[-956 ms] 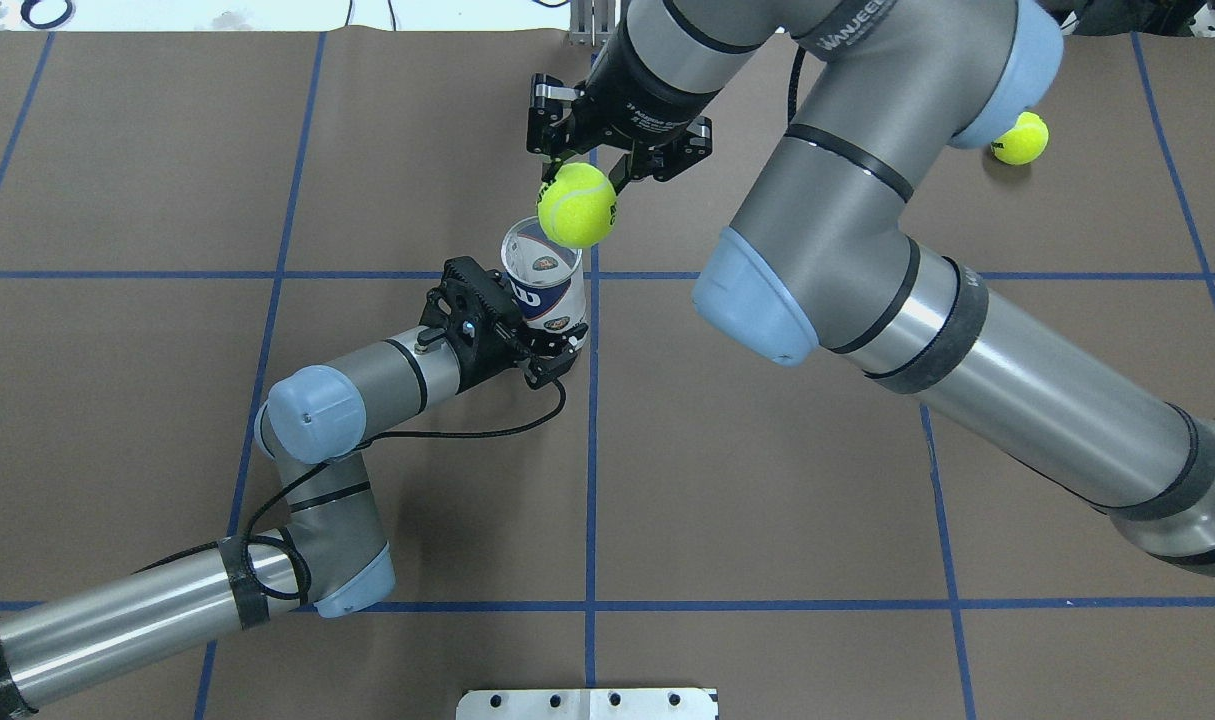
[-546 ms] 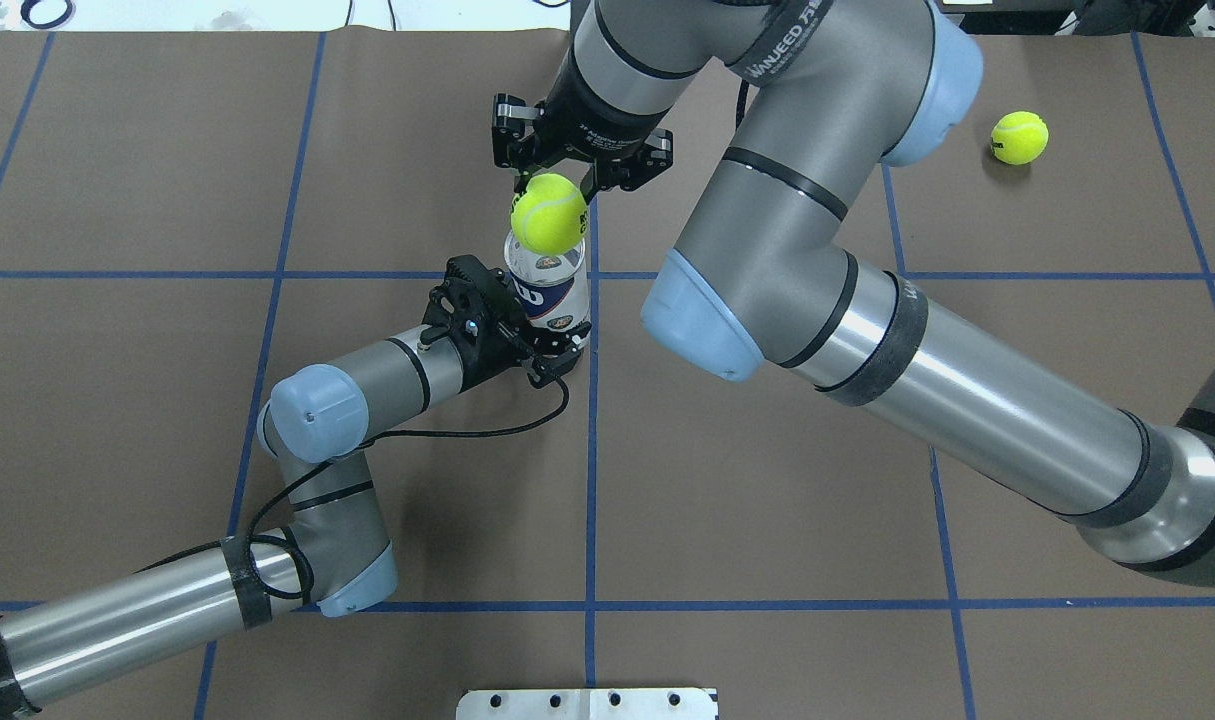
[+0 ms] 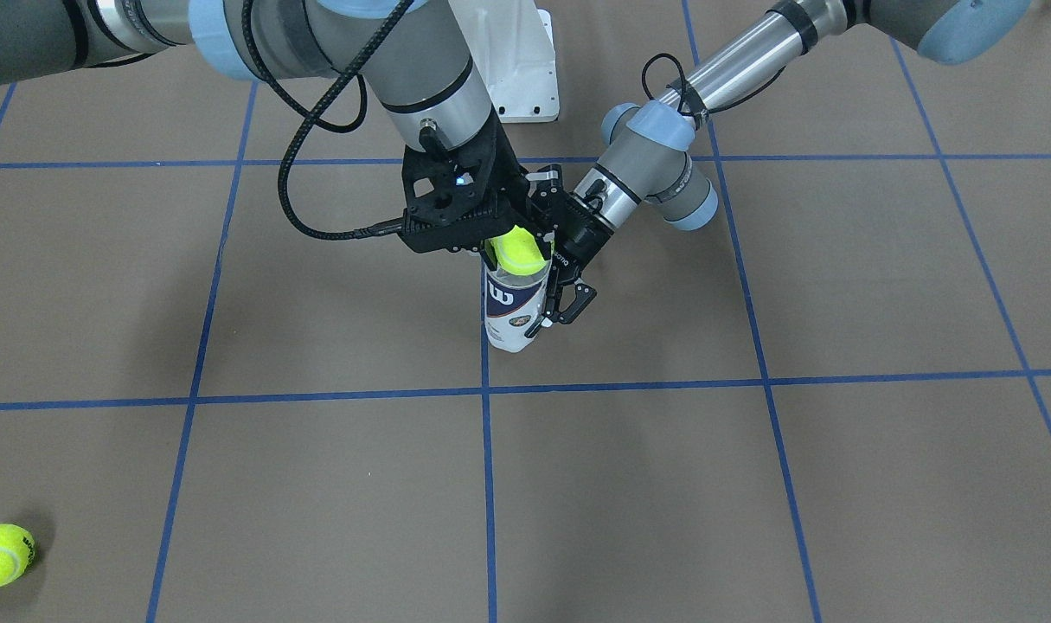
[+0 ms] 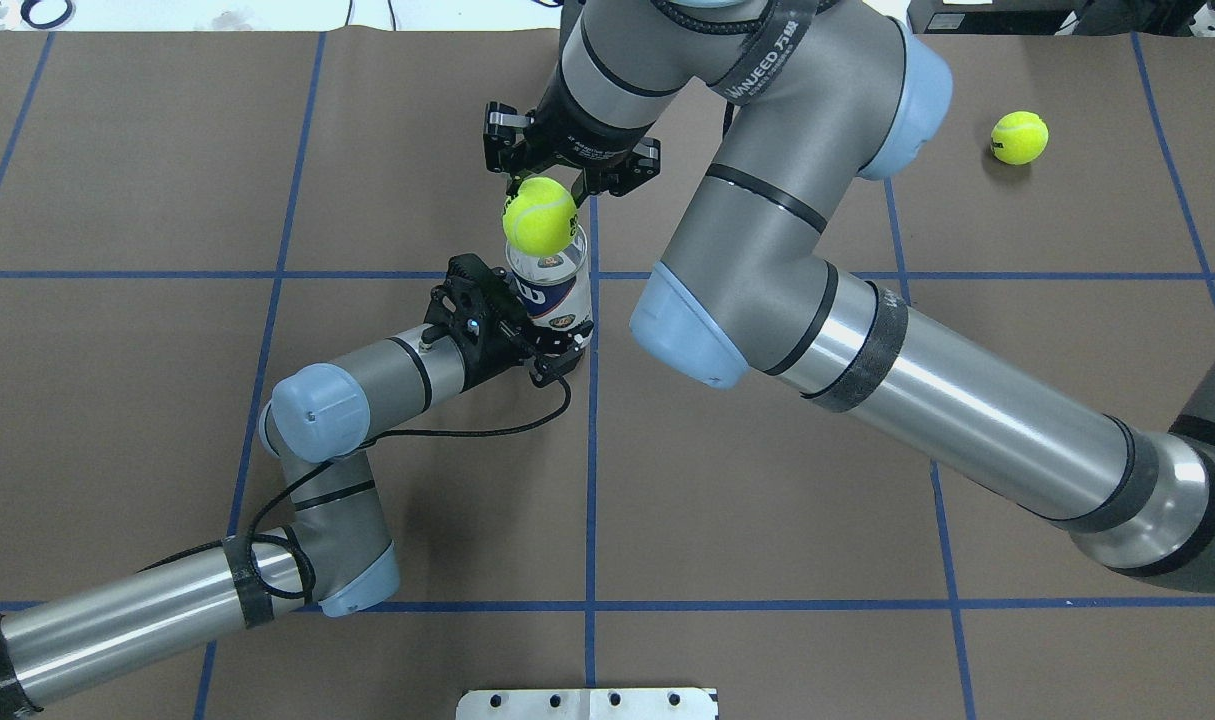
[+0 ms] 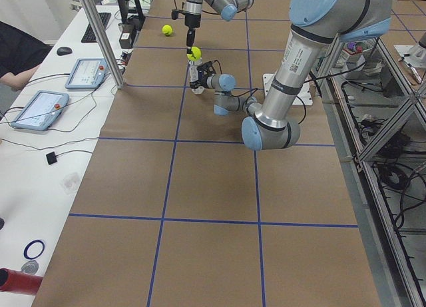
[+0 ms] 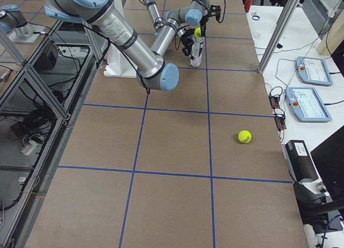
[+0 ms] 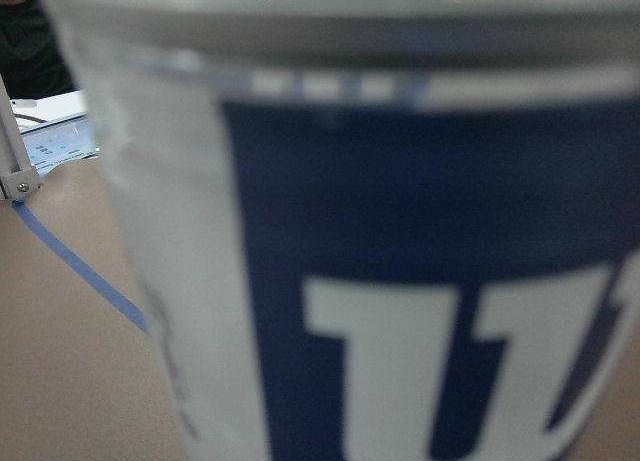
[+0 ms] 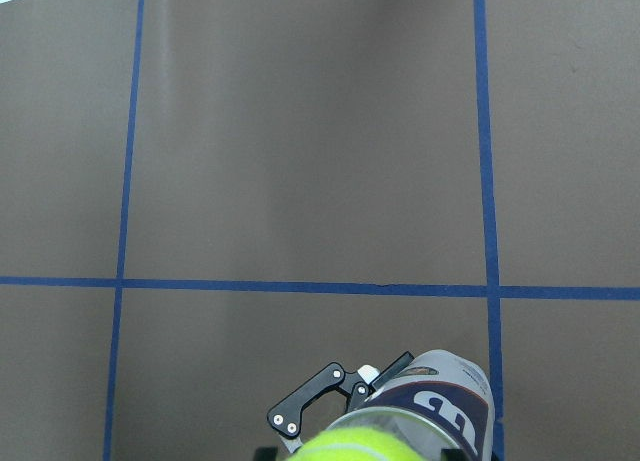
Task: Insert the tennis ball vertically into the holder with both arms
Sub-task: 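Open the right gripper to drop the ball into the can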
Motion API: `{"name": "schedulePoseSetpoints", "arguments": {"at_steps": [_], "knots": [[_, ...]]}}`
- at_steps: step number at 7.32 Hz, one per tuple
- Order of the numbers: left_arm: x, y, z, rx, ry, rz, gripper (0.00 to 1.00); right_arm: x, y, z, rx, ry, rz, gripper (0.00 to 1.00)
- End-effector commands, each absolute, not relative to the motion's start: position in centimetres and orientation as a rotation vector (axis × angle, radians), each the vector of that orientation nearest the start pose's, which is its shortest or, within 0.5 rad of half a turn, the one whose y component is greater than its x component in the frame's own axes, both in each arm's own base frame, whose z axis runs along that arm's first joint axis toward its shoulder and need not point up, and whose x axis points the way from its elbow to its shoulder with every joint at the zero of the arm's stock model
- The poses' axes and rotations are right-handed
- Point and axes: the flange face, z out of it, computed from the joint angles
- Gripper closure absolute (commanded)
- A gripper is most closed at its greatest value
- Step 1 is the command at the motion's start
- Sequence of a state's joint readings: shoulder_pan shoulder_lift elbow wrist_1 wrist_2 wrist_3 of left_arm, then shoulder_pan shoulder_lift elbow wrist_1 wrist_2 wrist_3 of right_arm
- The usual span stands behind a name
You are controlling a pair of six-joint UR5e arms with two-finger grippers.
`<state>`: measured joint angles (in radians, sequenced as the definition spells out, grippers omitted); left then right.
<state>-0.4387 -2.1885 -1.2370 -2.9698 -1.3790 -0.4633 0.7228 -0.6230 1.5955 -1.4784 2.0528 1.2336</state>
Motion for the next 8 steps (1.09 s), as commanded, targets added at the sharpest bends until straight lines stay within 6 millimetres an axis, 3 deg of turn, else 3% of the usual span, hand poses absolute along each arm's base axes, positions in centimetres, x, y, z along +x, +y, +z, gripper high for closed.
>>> {"name": "schedulePoseSetpoints", "arguments": {"at_steps": [1,3,6,7,8], "knots": [[57.7,-43.9,28.8,1.282,1.107,0.341,0.17,-45.9,-52.1,4.2,0.154,-1.121,0.09,0.02],[57.7,-43.9,28.8,1.282,1.107,0.341,0.17,-45.7,-51.9,4.1,0.147,-1.127,0.104,0.01],[57.7,-43.9,28.8,1.282,1.107,0.341,0.17,-44.6,-51.7,5.6,0.158,-1.121,0.094,0.01],[57.7,-43.9,28.8,1.283,1.106,0.342,0.17,-41.9,-53.9,7.7,0.184,-1.096,0.103,0.01],[57.7,-43.9,28.9,1.282,1.105,0.343,0.17,-38.1,-56.8,12.5,0.242,-1.028,0.063,0.01]]}}
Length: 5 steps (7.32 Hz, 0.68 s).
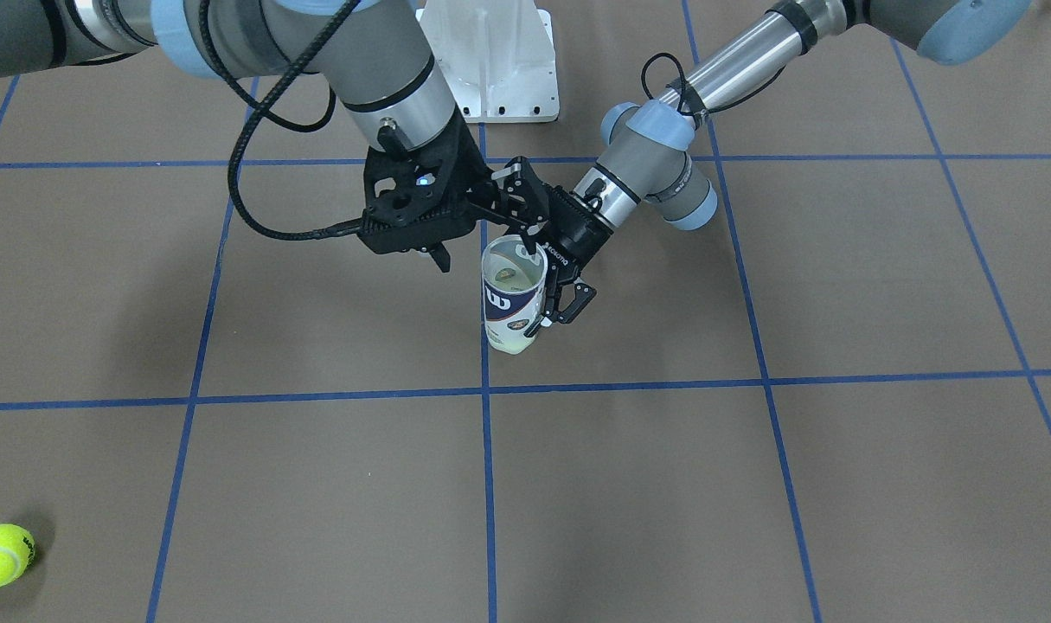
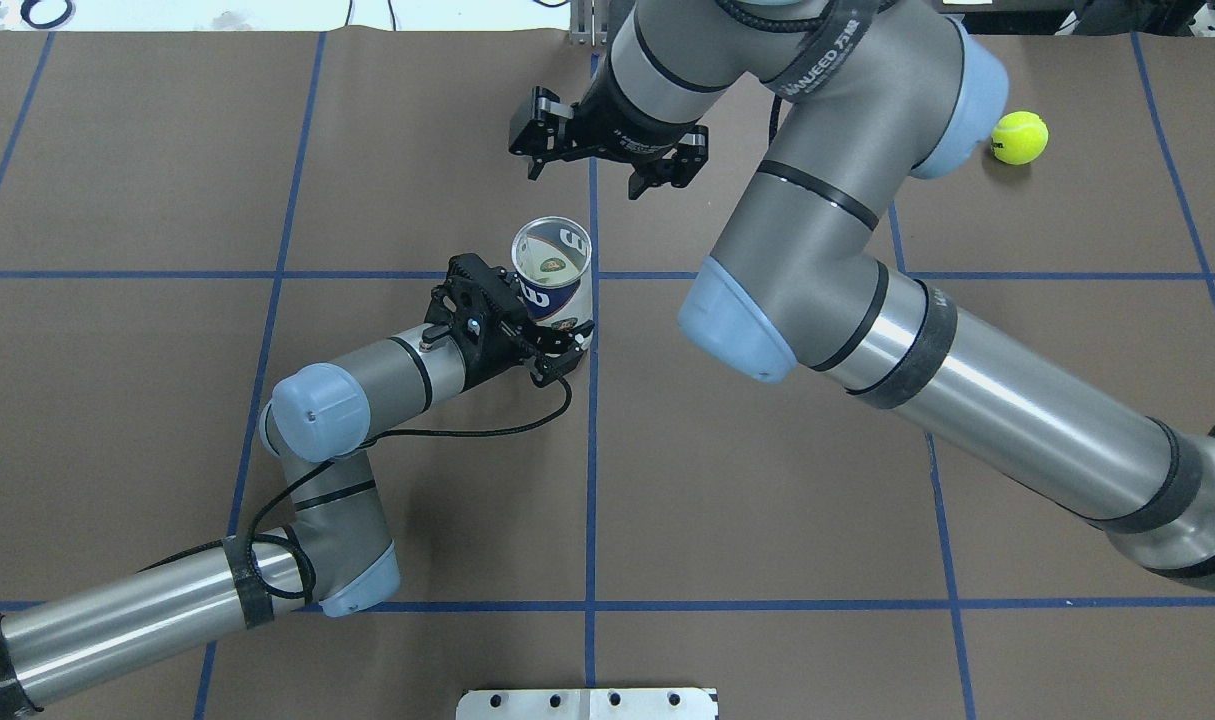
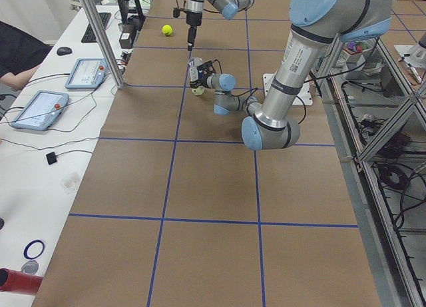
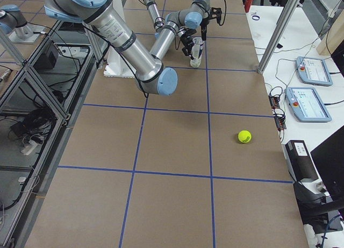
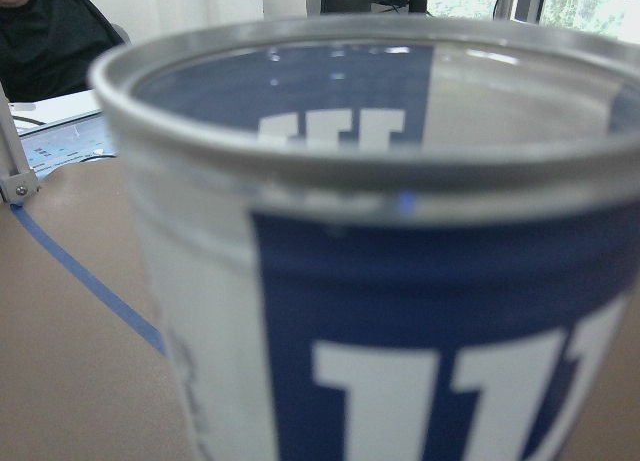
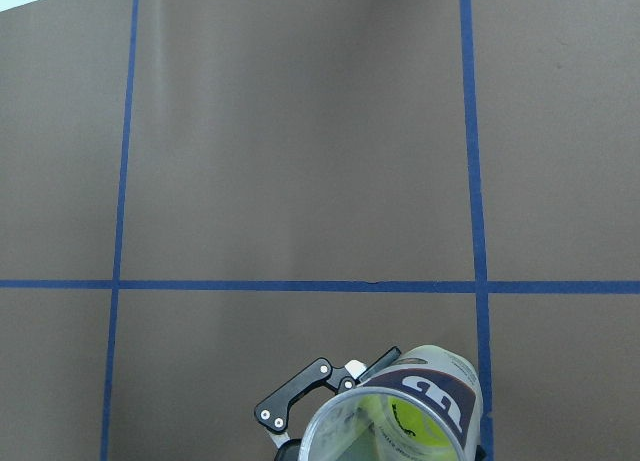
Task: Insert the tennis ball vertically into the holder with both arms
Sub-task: 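Open the right gripper to drop the ball into the can, then move the right gripper to the second yellow tennis ball and grasp it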
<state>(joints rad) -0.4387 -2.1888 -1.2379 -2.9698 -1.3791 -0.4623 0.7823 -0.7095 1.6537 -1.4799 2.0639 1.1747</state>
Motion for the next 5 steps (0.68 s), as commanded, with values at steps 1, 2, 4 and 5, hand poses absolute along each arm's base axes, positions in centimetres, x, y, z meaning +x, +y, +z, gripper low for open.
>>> {"name": "schedulePoseSetpoints", "arguments": {"at_steps": [1,2,4,5], "knots": [[57.7,-43.9,28.9,1.282,1.105,0.343,0.17,-33.0,-60.2,17.3,0.295,-0.956,-0.005,0.01],[57.7,-43.9,28.9,1.281,1.106,0.344,0.16,-28.2,-63.8,20.6,0.308,-0.925,-0.062,0.01],[57.6,-43.9,28.9,1.283,1.106,0.342,0.1,-24.1,-67.3,25.0,0.327,-0.859,-0.117,0.01],[57.6,-44.0,28.8,1.285,1.106,0.341,0.1,-23.1,-69.1,27.9,0.329,-0.812,-0.162,0.01]]}}
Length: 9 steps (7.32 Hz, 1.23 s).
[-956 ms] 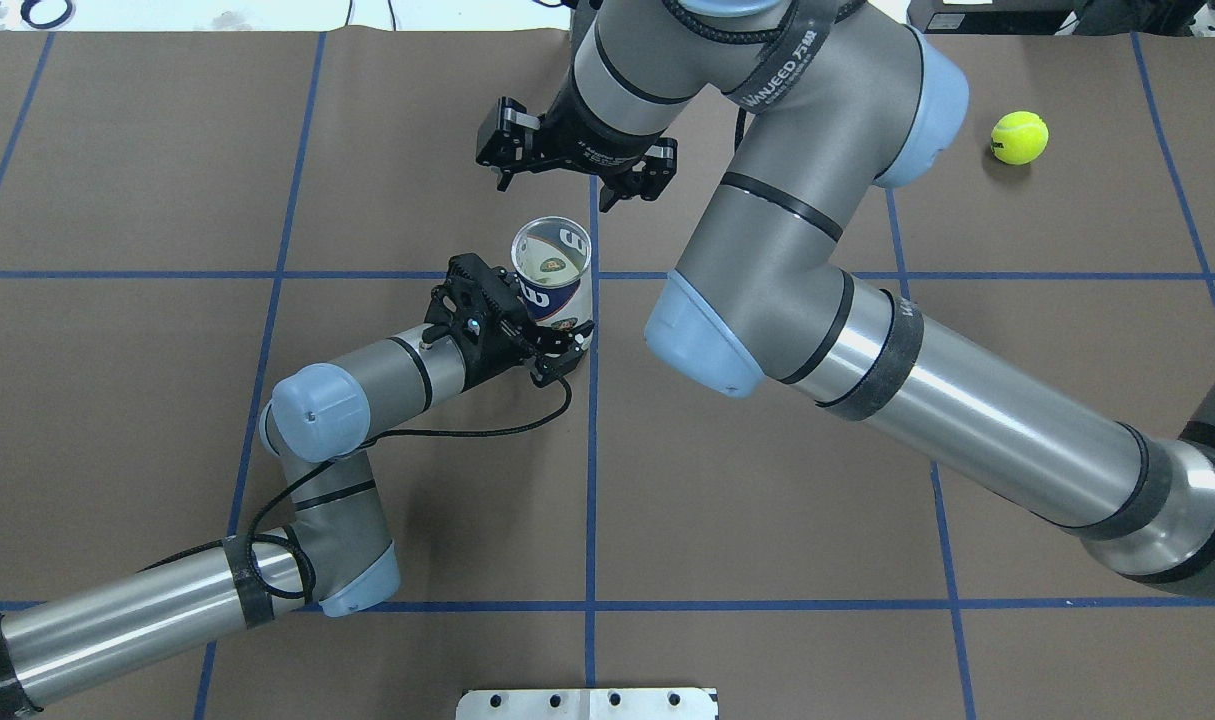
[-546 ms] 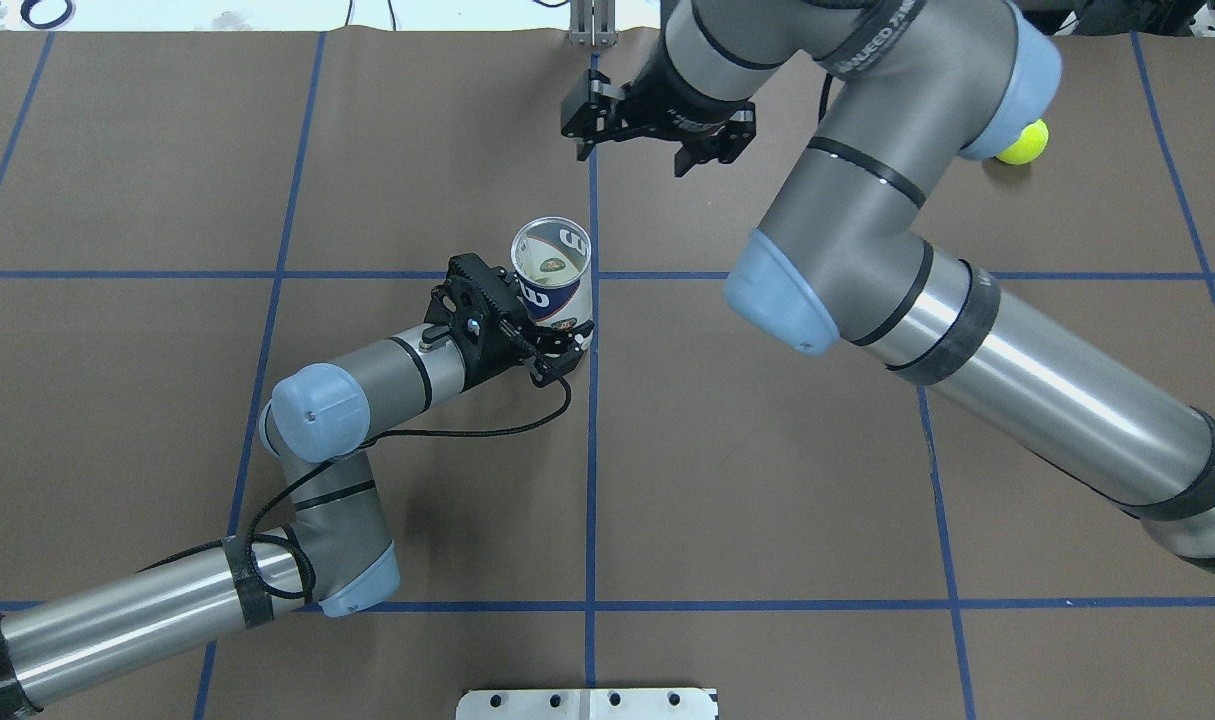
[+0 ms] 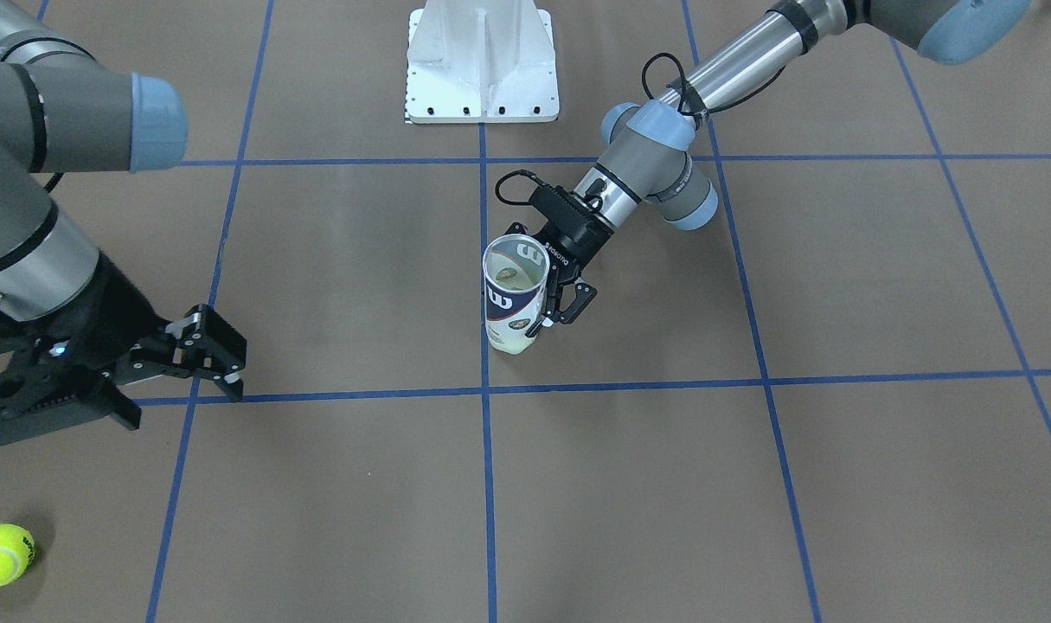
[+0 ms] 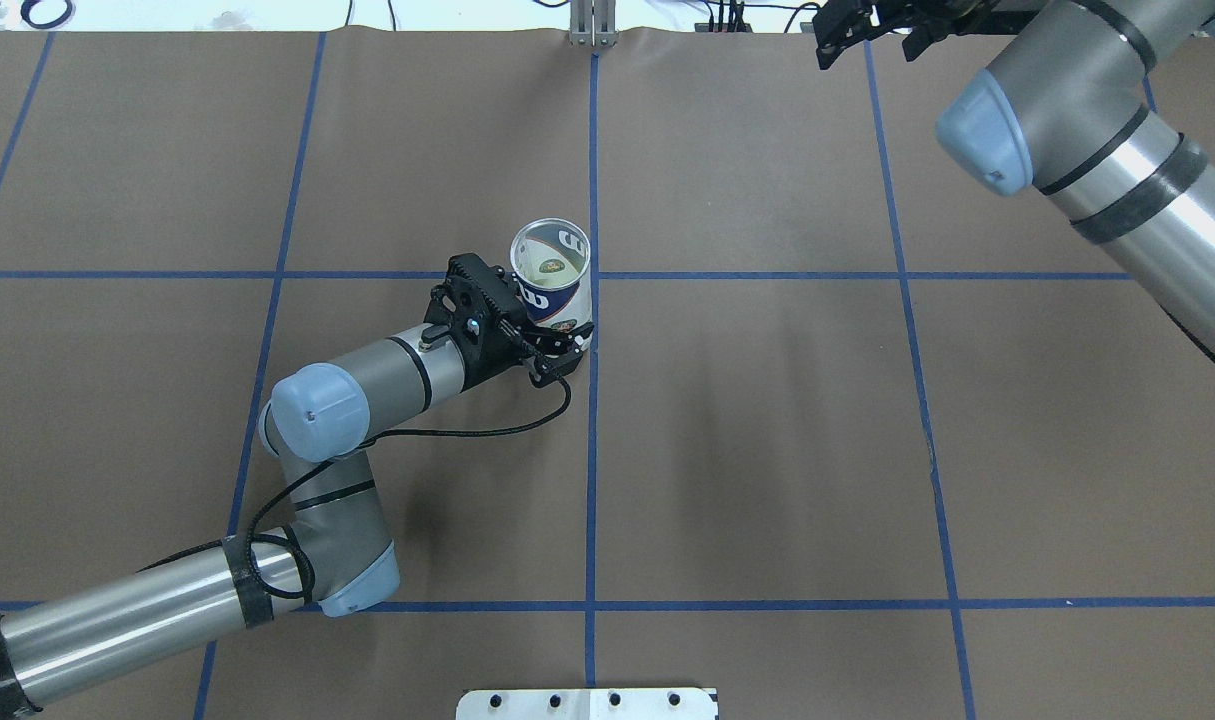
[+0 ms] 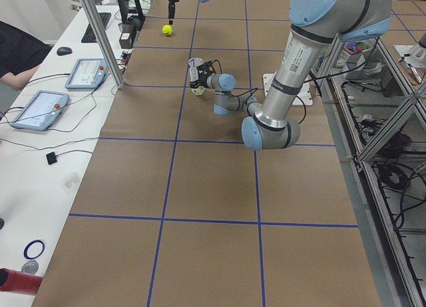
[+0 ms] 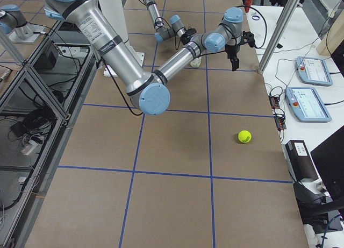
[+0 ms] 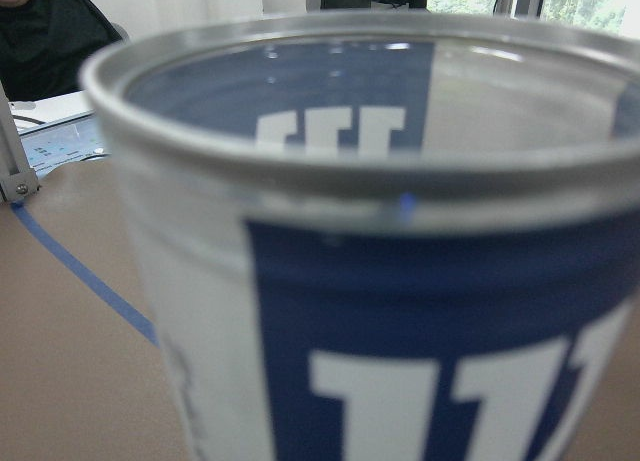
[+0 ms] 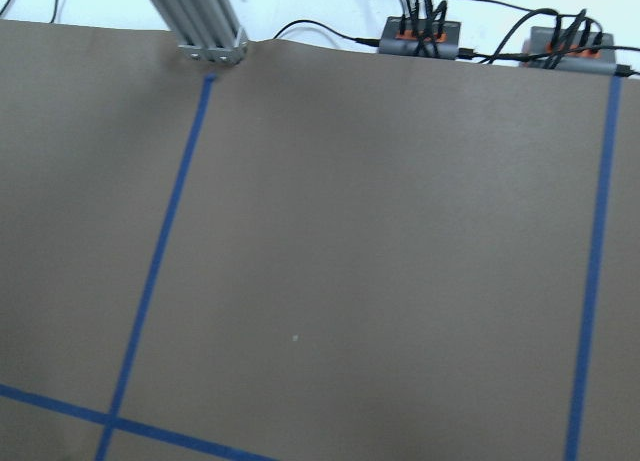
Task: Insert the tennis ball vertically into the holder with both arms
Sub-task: 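Move the right gripper to the second yellow tennis ball and grasp it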
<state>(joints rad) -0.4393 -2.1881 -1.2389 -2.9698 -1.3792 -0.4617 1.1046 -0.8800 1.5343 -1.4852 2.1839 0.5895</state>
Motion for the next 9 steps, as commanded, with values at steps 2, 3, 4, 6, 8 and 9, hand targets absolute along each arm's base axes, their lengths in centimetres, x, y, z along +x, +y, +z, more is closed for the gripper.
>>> {"name": "schedulePoseSetpoints", "arguments": {"at_steps": [2,3,4,6,8,9], "knots": [[57.5,-44.0,28.9,1.285,1.104,0.34,0.06,-20.5,-72.8,34.0,0.316,-0.739,-0.199,0.01],[57.4,-44.1,29.0,1.284,1.101,0.339,0.01,-20.3,-73.8,35.6,0.361,-0.734,-0.199,0.01],[57.5,-44.0,29.0,1.284,1.102,0.34,0.01,-19.6,-73.6,39.2,0.366,-0.673,-0.191,0.01],[57.5,-44.0,29.0,1.284,1.102,0.34,0.01,-20.0,-75.0,46.6,0.435,-0.637,-0.204,0.01],[57.5,-44.0,29.2,1.282,1.1,0.341,0.01,-22.2,-75.2,51.1,0.481,-0.583,-0.21,0.01],[57.5,-44.0,29.2,1.282,1.1,0.341,0.01,-23.2,-75.0,52.8,0.498,-0.567,-0.217,0.01]]}}
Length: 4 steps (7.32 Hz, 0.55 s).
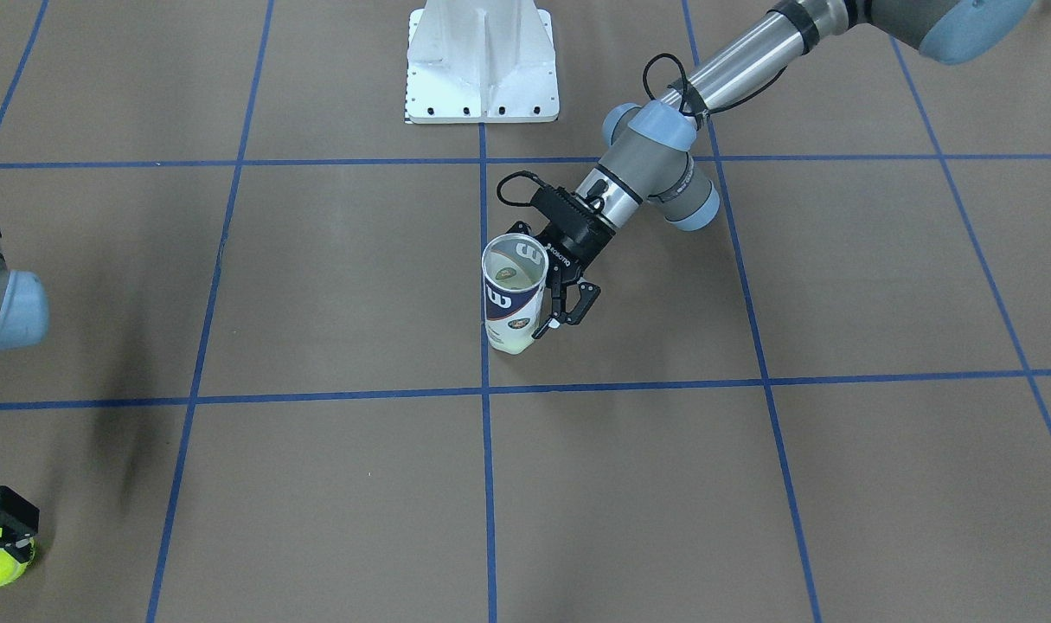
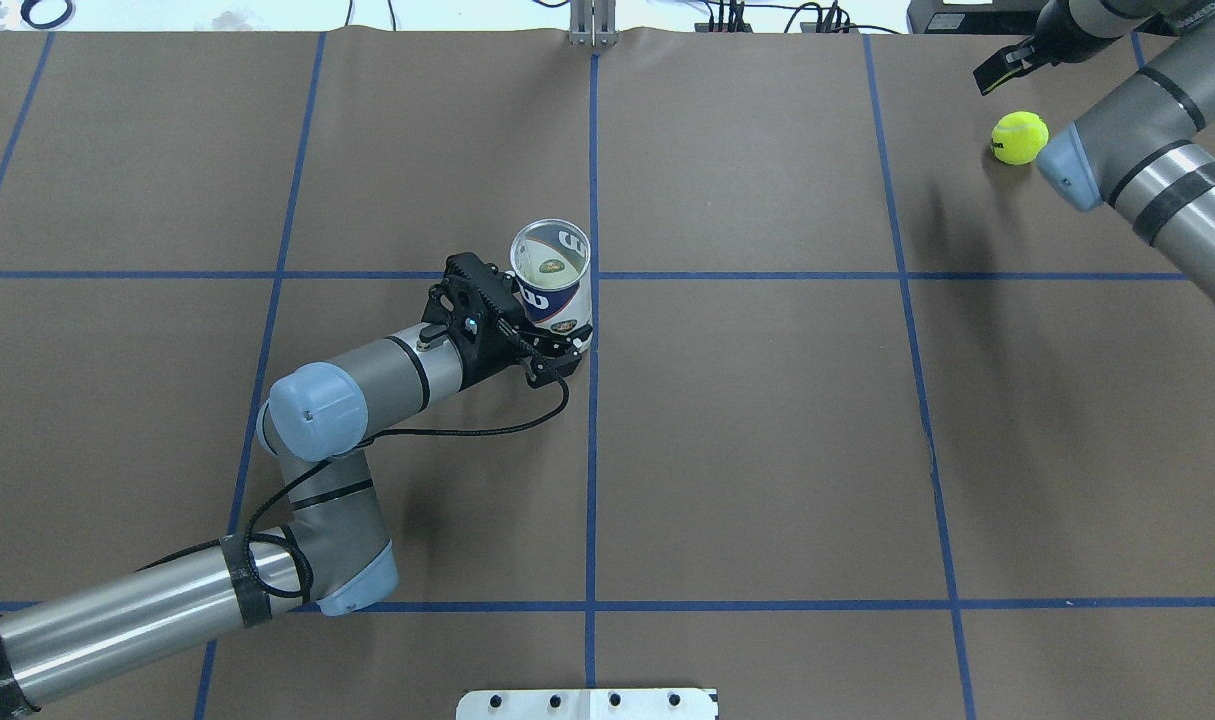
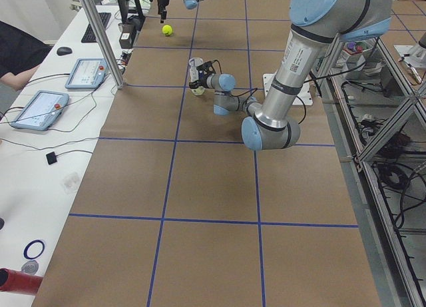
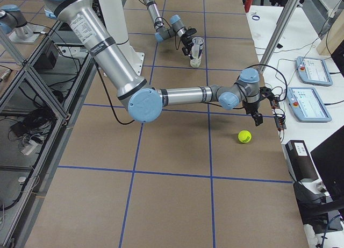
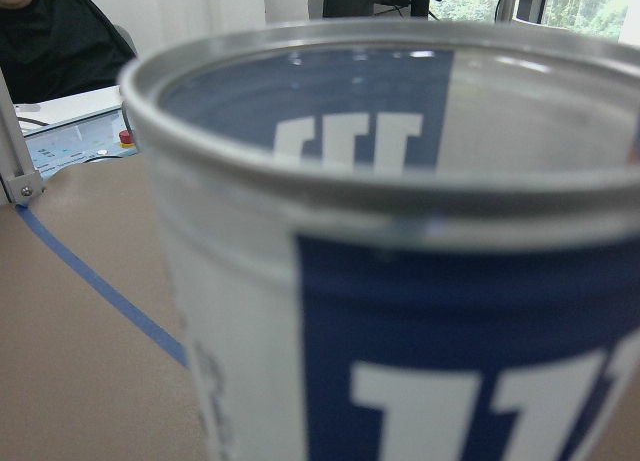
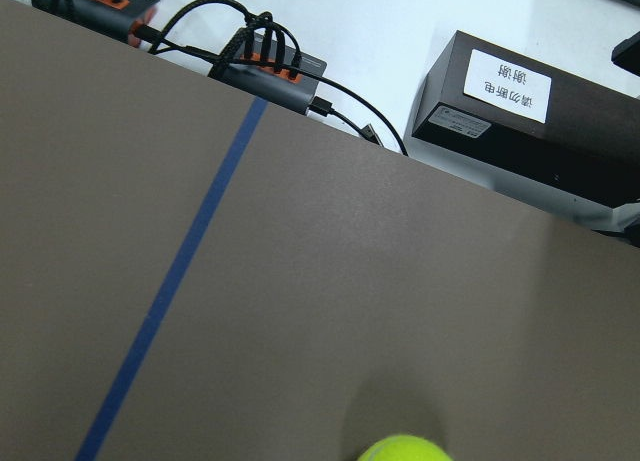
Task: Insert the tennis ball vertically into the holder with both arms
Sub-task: 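Move the right gripper to the second yellow tennis ball and grasp it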
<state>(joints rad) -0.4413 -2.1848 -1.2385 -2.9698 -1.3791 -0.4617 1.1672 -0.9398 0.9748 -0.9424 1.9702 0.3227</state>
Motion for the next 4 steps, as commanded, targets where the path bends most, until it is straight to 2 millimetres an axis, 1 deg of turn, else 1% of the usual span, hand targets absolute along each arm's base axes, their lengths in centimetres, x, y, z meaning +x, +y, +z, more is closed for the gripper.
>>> {"name": "schedulePoseSetpoints", "arguments": {"at_steps": [1,2,4], "knots": [[57.5,-44.0,29.2,1.281,1.099,0.342,0.01,-24.1,-74.6,54.5,0.498,-0.559,-0.226,0.01],[57.5,-44.0,29.5,1.278,1.096,0.343,0.01,-25.0,-74.2,55.8,0.499,-0.538,-0.231,0.01],[57.5,-44.0,29.5,1.278,1.096,0.343,0.01,-26.4,-73.7,57.1,0.487,-0.507,-0.24,0.01]]}}
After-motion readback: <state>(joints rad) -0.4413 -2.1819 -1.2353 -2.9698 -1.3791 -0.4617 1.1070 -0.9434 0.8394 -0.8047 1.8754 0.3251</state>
